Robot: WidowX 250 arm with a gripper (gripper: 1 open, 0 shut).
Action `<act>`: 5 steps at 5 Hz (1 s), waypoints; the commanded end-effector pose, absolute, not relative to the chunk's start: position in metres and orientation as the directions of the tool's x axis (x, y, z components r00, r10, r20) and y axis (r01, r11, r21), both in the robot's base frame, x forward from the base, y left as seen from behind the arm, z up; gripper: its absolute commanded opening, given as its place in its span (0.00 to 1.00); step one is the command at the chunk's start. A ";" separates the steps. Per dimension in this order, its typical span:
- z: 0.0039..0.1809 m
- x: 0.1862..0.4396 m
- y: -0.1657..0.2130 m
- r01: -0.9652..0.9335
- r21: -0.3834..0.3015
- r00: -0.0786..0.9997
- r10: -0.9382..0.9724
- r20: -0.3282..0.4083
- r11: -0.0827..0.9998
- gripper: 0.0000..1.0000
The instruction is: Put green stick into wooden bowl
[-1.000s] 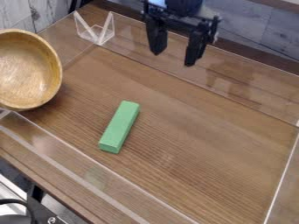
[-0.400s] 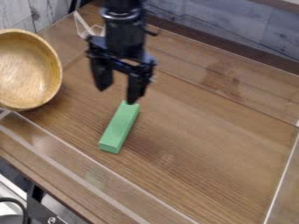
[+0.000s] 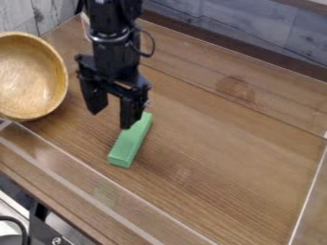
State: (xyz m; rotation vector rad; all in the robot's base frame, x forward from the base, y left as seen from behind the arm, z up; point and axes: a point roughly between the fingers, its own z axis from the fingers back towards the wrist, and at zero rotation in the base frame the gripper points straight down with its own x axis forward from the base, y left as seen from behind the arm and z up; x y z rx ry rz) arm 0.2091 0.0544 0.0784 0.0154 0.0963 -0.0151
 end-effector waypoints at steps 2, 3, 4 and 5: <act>0.072 0.211 0.053 -0.034 0.030 0.999 0.035 -0.035 0.999 1.00; 0.065 0.211 0.051 -0.052 0.026 0.998 0.053 -0.031 0.998 1.00; 0.058 0.213 0.049 -0.068 0.023 0.997 0.069 -0.025 0.997 1.00; 0.052 0.214 0.046 -0.084 0.019 0.996 0.085 -0.019 0.996 1.00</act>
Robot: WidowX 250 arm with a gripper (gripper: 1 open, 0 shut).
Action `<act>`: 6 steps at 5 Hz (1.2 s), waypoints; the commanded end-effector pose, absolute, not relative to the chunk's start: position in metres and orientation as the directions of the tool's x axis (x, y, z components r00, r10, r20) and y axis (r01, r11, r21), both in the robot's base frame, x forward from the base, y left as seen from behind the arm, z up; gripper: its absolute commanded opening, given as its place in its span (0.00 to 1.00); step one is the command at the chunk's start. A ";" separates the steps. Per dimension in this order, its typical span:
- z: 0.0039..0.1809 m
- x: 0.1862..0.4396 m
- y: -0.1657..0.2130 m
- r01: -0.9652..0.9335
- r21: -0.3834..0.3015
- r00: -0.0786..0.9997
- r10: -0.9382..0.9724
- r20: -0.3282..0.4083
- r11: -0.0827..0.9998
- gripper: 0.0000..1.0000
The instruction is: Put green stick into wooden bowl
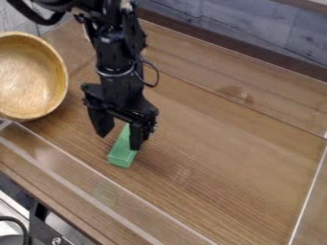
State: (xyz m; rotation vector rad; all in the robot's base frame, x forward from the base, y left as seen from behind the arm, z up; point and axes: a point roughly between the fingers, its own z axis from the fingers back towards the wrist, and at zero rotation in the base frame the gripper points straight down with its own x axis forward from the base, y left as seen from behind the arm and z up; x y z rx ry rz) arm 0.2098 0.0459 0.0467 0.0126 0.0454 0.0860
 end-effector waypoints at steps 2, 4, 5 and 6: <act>0.039 0.219 0.042 -0.114 0.012 0.993 0.114 -0.015 0.993 1.00; 0.038 0.224 0.041 -0.129 0.000 0.991 0.129 -0.025 0.992 1.00; 0.040 0.226 0.042 -0.134 -0.010 0.991 0.134 -0.027 0.991 1.00; 0.042 0.227 0.044 -0.138 -0.016 0.990 0.138 -0.028 0.990 1.00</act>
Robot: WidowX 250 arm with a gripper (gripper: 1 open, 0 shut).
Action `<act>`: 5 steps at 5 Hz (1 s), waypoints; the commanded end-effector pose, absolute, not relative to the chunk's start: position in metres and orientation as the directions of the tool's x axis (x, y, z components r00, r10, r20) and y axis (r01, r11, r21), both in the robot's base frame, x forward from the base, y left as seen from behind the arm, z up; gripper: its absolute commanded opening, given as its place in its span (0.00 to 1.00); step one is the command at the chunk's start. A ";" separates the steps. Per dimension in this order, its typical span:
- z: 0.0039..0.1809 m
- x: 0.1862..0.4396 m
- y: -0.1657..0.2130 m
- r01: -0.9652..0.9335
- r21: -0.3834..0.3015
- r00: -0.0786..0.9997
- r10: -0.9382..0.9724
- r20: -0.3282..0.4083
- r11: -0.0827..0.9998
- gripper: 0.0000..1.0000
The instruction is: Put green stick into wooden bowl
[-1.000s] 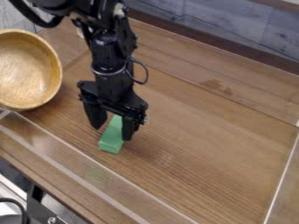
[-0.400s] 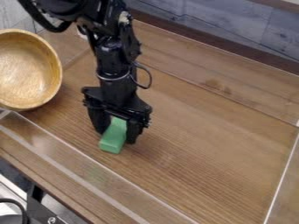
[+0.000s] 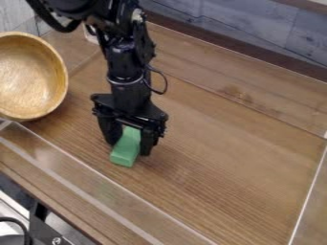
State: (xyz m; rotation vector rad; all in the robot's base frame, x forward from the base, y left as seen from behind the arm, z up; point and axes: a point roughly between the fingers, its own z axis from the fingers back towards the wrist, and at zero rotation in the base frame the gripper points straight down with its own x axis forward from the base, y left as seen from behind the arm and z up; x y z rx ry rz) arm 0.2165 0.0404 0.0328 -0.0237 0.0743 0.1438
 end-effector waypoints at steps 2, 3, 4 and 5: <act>0.044 0.226 0.046 -0.144 -0.027 0.989 0.144 -0.028 0.989 1.00; 0.044 0.226 0.046 -0.147 -0.029 0.989 0.147 -0.027 0.989 1.00; 0.038 0.225 0.046 -0.153 -0.021 0.988 0.152 -0.029 0.988 1.00; 0.031 0.224 0.046 -0.158 -0.009 0.987 0.158 -0.033 0.987 1.00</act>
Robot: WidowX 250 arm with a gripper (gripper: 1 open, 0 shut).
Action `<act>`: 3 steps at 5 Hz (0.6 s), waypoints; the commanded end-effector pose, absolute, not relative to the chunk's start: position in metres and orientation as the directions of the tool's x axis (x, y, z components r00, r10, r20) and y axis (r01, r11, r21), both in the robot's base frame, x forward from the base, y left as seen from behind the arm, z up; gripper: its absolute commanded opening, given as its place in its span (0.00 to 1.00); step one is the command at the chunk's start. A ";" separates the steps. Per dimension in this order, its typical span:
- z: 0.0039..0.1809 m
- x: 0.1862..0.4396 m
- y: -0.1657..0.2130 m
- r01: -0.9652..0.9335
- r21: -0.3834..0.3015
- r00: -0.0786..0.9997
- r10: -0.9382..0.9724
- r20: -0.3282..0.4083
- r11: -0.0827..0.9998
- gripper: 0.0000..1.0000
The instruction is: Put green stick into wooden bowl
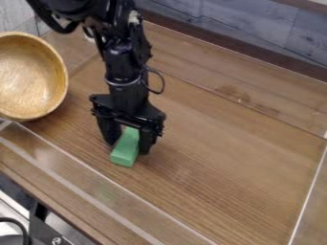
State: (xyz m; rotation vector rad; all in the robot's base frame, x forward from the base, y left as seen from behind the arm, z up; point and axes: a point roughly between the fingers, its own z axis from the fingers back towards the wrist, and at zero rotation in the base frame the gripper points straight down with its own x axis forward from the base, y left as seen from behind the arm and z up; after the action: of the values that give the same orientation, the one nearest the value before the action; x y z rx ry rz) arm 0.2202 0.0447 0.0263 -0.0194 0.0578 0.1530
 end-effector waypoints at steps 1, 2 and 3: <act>0.029 0.224 0.046 -0.164 -0.010 0.986 0.163 -0.035 0.986 0.00; 0.032 0.226 0.046 -0.172 -0.016 0.984 0.171 -0.040 0.985 0.00; 0.040 0.227 0.045 -0.185 -0.024 0.982 0.184 -0.047 0.982 0.00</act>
State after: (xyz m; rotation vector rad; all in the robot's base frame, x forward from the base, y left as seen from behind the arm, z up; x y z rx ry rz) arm 0.2168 0.0420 0.0278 -0.0371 0.1035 0.1749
